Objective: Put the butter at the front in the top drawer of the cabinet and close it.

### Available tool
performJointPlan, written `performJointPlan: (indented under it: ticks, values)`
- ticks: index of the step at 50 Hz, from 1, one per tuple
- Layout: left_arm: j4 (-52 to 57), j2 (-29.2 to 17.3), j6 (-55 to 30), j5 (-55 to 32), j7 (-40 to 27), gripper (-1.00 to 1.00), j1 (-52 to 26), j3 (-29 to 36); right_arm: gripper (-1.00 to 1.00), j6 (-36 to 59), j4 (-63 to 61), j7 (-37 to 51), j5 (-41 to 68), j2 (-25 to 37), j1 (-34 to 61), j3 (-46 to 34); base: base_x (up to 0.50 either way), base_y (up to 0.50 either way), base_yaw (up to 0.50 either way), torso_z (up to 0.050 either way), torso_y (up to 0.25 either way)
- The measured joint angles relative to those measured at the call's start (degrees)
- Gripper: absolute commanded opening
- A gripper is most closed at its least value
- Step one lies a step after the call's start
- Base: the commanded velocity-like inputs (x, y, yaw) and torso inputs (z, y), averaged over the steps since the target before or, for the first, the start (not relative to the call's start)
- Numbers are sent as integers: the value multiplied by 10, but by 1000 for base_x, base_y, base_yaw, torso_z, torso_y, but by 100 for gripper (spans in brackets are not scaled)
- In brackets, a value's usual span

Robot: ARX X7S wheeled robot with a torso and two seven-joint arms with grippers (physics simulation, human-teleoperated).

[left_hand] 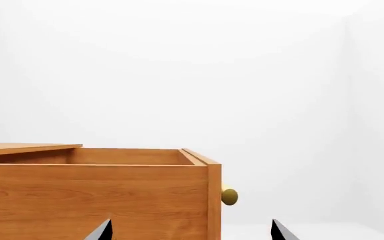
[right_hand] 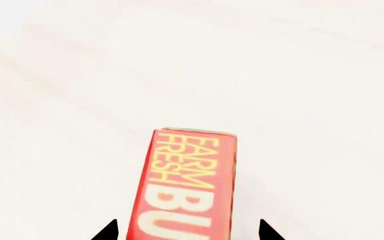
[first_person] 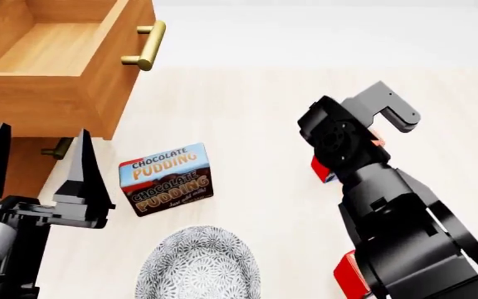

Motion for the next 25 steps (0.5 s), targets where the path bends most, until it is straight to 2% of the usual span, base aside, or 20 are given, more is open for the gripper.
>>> performJointPlan:
  ticks: [25]
  values:
    - [-4, -5, 3, -2, -6, 100, 4, 1, 100, 29, 1, -30, 10, 0, -14, 1, 0, 0, 0, 0, 0]
